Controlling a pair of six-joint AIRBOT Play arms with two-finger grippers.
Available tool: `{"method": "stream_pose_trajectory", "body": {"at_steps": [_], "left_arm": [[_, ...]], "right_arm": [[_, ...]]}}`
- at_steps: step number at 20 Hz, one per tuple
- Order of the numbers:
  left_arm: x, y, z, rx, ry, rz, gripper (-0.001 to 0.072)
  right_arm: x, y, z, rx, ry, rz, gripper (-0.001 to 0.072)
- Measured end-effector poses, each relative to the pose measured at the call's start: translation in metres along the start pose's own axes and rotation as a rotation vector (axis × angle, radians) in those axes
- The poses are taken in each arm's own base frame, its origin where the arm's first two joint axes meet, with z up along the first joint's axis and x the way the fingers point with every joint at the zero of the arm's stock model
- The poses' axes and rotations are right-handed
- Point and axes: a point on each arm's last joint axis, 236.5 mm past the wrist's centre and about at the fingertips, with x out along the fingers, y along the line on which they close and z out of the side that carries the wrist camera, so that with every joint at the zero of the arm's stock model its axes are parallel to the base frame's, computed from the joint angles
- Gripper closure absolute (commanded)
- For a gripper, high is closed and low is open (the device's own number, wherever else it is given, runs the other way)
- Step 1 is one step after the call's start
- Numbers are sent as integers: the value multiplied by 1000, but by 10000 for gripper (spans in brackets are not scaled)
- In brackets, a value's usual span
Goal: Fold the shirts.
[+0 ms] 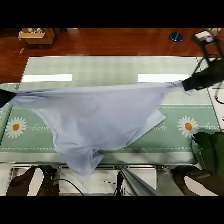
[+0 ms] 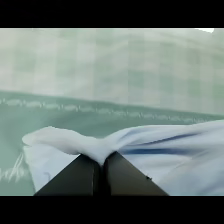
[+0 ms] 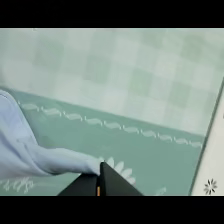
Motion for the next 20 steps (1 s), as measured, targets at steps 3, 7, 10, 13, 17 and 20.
{"method": "stream_pose_trajectory", "body": {"at_steps": [3,7,10,13,17,20], "left_arm": [[48,14,16,8,-43,-14,685],[108,21,25,48,-39,-20,685],[156,28,10,37,40,-27,685],[192,36,-16,0,148,-31,577],[202,43,-22,-27,198,-31,170],[180,62,-5,-15,221,2,171]], "right_arm": [[44,11,32,3,-59,4,696],[84,22,65,18,-141,7,695],[111,27,70,42,-136,7,695],[134,35,63,94,-92,33,480],[134,33,65,107,-82,37,205],[103,6,67,55,-79,-16,184]]}}
